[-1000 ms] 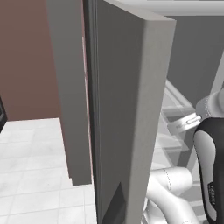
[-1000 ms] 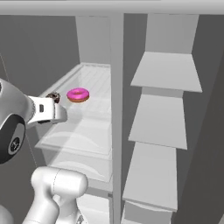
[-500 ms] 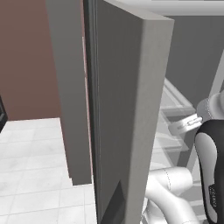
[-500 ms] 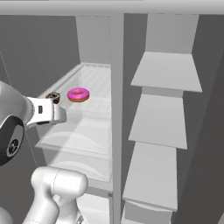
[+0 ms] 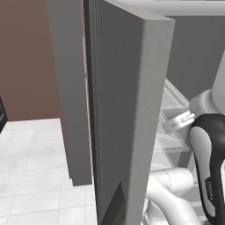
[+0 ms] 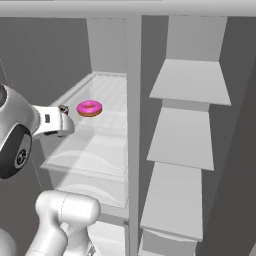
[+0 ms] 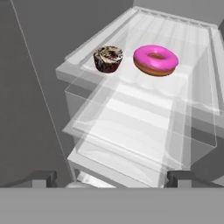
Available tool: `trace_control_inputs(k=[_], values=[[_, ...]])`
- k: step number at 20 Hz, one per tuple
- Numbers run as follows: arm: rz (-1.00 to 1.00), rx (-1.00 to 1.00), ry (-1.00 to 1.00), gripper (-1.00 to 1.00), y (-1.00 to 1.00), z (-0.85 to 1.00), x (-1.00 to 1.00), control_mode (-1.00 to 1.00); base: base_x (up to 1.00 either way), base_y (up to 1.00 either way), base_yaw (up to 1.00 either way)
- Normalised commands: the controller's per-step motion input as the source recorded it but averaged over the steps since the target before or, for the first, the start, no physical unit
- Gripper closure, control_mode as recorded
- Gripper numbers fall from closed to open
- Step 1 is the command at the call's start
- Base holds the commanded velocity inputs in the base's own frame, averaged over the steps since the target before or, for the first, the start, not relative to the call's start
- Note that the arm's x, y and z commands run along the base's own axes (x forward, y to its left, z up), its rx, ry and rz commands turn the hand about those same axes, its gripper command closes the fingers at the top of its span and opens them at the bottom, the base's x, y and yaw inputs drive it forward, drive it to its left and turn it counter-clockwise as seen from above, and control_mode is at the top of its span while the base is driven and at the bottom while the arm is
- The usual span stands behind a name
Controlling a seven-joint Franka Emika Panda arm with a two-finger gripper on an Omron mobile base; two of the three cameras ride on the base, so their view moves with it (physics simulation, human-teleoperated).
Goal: Take the donut and cupcake from the fridge and place them on the empty tray on the dining counter.
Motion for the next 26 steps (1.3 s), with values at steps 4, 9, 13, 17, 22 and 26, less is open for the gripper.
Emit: trace_control_inputs(k=[4,9,13,17,22,26], values=[[0.17,0.0,0.0,-1.0,0.19,0.03,0.21,-1.0,0.0,0.0,0.0],[0.21,0.0,-0.08,-1.0,0.17,0.05,0.13,-1.0,0.0,0.0,0.0],[0.04,-0.02,-0.11,-1.0,0.29,0.04,0.31,-1.0,0.0,0.0,0.0],[-0.01,-0.07,0.0,-1.0,0.35,0.01,0.5,-1.0,0.0,0.0,0.0],[-0.04,-0.03,0.08,-1.0,0.04,0.05,0.49,-1.0,0.0,0.0,0.0],[-0.02,-0.04,0.09,-1.0,-0.03,0.16,0.23,-1.0,0.0,0.0,0.0]])
